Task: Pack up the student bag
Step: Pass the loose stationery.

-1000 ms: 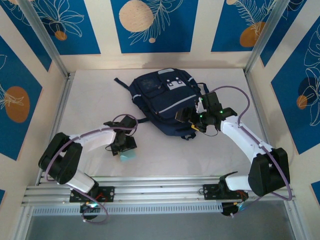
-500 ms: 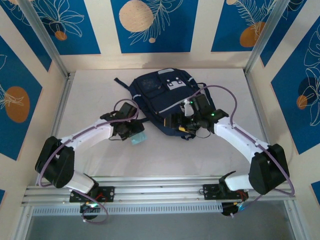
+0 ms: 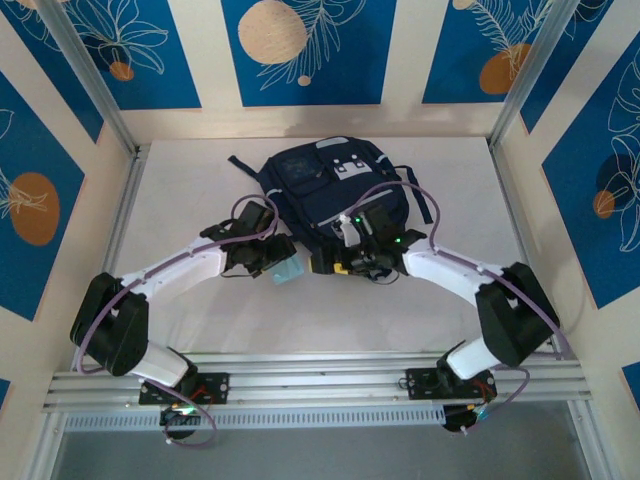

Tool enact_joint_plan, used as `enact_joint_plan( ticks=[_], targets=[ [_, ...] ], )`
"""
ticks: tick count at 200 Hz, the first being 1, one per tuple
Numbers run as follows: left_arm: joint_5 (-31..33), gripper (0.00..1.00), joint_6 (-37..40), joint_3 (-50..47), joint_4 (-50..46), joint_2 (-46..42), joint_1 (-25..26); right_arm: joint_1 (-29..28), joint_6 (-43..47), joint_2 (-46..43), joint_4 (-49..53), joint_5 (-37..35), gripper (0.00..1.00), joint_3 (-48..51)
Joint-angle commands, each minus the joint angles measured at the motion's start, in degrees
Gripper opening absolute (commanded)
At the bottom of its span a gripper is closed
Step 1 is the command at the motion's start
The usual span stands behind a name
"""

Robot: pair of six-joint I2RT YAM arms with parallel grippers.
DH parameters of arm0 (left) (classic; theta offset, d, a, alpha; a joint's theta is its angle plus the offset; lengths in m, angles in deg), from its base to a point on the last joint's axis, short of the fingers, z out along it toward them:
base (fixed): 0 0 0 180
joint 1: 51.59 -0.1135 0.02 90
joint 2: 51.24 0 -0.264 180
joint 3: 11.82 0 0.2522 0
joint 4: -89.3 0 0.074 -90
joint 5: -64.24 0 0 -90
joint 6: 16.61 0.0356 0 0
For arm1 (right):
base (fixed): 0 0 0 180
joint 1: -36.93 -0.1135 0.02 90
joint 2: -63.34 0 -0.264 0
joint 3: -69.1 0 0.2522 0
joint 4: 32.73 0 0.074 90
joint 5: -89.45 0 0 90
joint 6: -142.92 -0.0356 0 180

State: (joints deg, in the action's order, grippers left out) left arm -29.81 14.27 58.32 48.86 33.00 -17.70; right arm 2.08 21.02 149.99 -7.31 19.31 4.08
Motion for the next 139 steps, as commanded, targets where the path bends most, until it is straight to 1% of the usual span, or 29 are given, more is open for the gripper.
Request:
enact_joint_plan(
  ticks=[1,32,56,69,82,101,109,139],
  targets=[
    [-2.3,0.69,-2.0,0.4,0.9,-2.3,0.2,-2.0,0.7,3.9,-6.5,3.2,0.89,-1.9],
    [-2.8,0.69,-2.7,-0.1,1.3,-3.2,0.2,-4.0,-0.3,9.8,-8.9,3.4,0.9,-5.8],
    [-3.1,0.69,-3.7,-1.0,2.2,-3.9,0.2,-4.5,-2.9,12.4,-13.7,4.7,0.89,-6.6],
    [-3.0,0.69,-4.1,-1.6,2.4,-4.2,0.3,-4.6,-4.6,13.2,-16.4,6.1,0.86,-6.9],
    [-3.1,0.69,-4.3,-1.9,2.8,-4.3,0.3,-4.7,-5.2,13.6,-16.8,6.4,0.78,-7.4],
    [-2.9,0.69,-4.5,-2.1,3.2,-4.2,0.3,-4.6,-5.5,13.1,-16.4,6.1,0.53,-7.3],
    [-2.8,0.69,-4.4,-2.1,3.2,-4.2,0.3,-4.5,-5.5,12.7,-16.2,5.9,0.46,-6.9],
    [-2.5,0.71,-4.4,-2.2,3.6,-3.9,0.3,-3.9,-6.3,10.2,-15.7,5.6,0.31,-5.0]
  ],
)
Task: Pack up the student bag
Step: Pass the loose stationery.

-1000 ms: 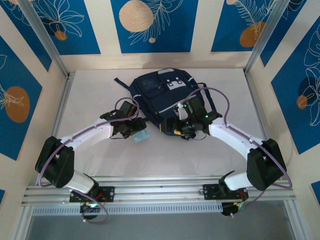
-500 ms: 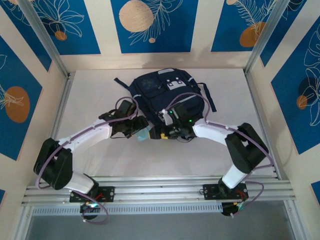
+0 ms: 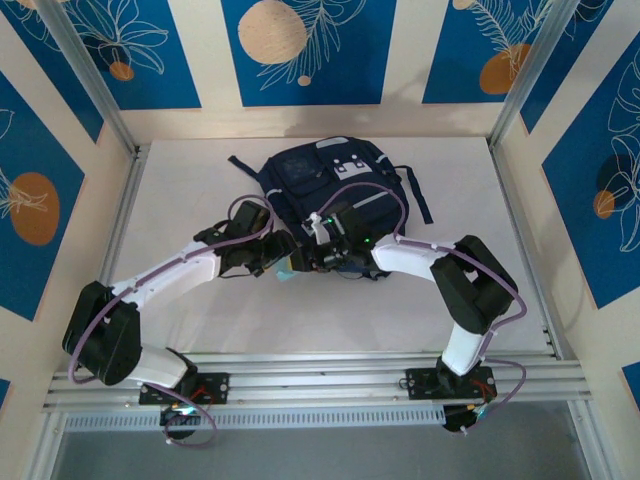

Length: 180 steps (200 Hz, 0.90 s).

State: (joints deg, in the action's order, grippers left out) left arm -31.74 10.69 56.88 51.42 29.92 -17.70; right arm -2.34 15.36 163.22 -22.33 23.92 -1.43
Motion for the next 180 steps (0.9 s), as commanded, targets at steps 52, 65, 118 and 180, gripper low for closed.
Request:
enact_joint_plan(
  ticks=[52,65,118,180],
  targets=[
    [1.1,0.99,0.9,2.5,-0.7,-0.3,0.1,1.6,-1.3,-4.7,0.3,1.7,0.06,1.9],
    [2.7,1.0,2.8,4.2,-2.4,-0.5,-0.2,1.9,-1.0,-5.3,1.4,1.9,0.03,2.1],
    [4.7,1.0,17.2,13.0,-4.5,1.3,-0.9,7.8,1.6,-13.4,12.7,0.5,0.0,3.9],
    [-3.1,0.89,43.1,33.2,-13.6,18.2,2.4,26.4,2.6,-26.5,31.6,-3.0,0.0,2.8]
  ],
)
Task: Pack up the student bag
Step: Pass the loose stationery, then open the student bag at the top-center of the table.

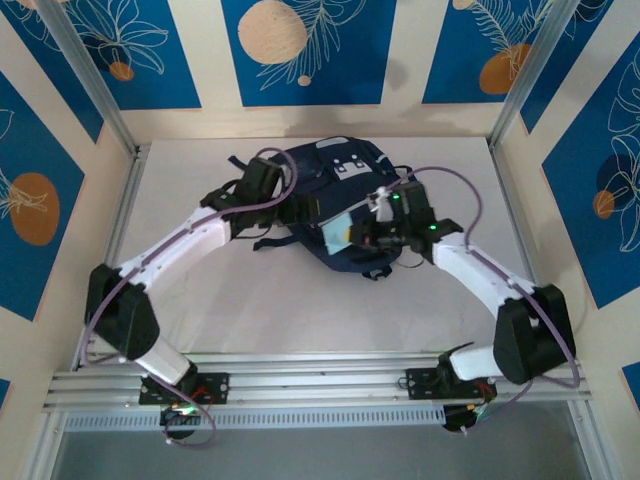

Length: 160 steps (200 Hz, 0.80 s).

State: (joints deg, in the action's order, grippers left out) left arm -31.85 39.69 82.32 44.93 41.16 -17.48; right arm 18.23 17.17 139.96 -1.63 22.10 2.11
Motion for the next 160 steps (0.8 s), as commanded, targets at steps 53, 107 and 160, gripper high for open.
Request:
enact_joint_plan(
  ticks=[53,107,160],
  targets=[
    [6.0,0.9,28.9,23.2,-11.8,21.5,9.2,21.9,-1.3,-8.5,14.7,0.5,0.0,-0.7],
    [9.5,0.89,34.1,32.6,-13.6,31.2,11.7,29.0,-0.7,-13.5,17.2,2.5,0.0,0.6],
    [15.9,0.82,34.9,37.3,-12.6,37.0,11.8,29.9,-1.2,-15.8,16.7,4.4,0.0,2.9]
  ],
)
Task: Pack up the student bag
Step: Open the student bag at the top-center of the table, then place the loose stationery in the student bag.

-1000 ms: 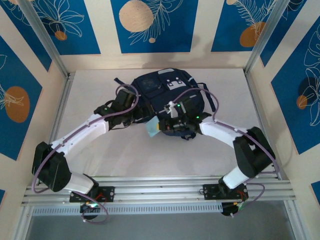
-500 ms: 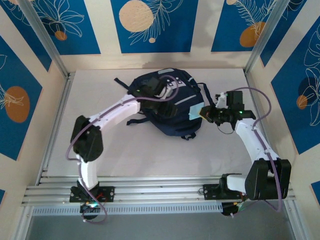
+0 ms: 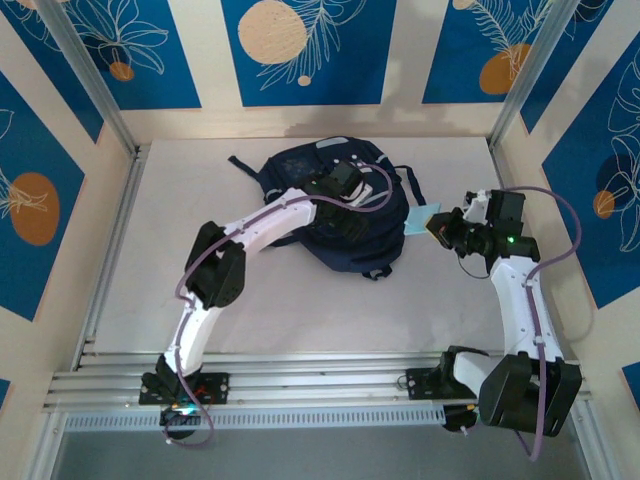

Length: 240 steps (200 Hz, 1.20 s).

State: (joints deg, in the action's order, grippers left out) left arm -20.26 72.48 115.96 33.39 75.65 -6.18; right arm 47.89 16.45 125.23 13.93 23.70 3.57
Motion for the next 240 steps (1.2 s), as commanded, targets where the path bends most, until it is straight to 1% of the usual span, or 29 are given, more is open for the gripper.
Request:
enact_joint_plan(
  ticks=[1,7,25,29,37,38,72,92,123,163,204,223,235,240],
  targets=[
    [4.4,0.8,2.1,3.8,-1.1,2.6,0.5,0.3,-0.4,-1.1,1.1,2.9,0.0,1.5],
    [4.4,0.72,2.2,4.5,-1.4,3.2,0.4,0.3,-0.6,-1.1,0.9,3.2,0.0,1.6],
    [3.4,0.37,1.9,5.6,-1.9,3.6,0.1,0.3,-1.5,-1.1,-0.5,4.0,0.0,2.4],
    [2.7,0.27,1.6,5.7,-2.1,3.5,0.0,0.2,-1.8,-1.1,-1.0,4.2,0.0,2.6],
    [1.5,0.01,0.6,6.1,-2.5,3.0,-0.3,0.1,-2.6,-0.9,-1.9,4.6,0.0,3.1],
    [1.3,0.0,0.5,6.1,-2.5,3.0,-0.3,0.0,-2.6,-0.9,-2.1,4.6,0.0,3.1],
    [-8.5,0.0,-6.1,6.4,-3.6,-1.1,-2.1,-2.6,-6.0,0.9,-6.7,4.5,0.0,4.5],
    [-15.2,0.0,-11.5,6.4,-2.9,-3.2,-3.5,-5.9,-9.7,3.2,-12.0,4.4,0.0,5.0],
    [-22.5,0.0,-17.9,6.4,-0.2,-5.5,-4.2,-11.3,-15.7,8.2,-19.4,1.5,0.0,4.3],
    [-27.4,0.0,-23.2,6.3,3.2,-7.2,-4.2,-15.5,-21.9,15.2,-28.4,-0.5,0.0,3.1],
    [-31.4,0.0,-28.8,3.2,7.8,-9.4,-4.0,-20.7,-24.8,24.7,-36.2,-0.9,0.0,-1.1],
    [-31.2,0.0,-30.3,1.5,9.6,-10.6,-3.9,-21.8,-24.8,28.5,-35.0,-0.6,0.0,-3.6],
    [-30.1,0.0,-30.7,1.0,9.9,-11.0,-4.0,-21.7,-23.9,29.1,-33.0,-0.9,0.07,-4.0],
    [-29.9,0.0,-30.9,1.0,9.9,-11.1,-4.0,-21.6,-23.3,28.9,-32.1,-1.2,0.12,-3.9]
  ],
)
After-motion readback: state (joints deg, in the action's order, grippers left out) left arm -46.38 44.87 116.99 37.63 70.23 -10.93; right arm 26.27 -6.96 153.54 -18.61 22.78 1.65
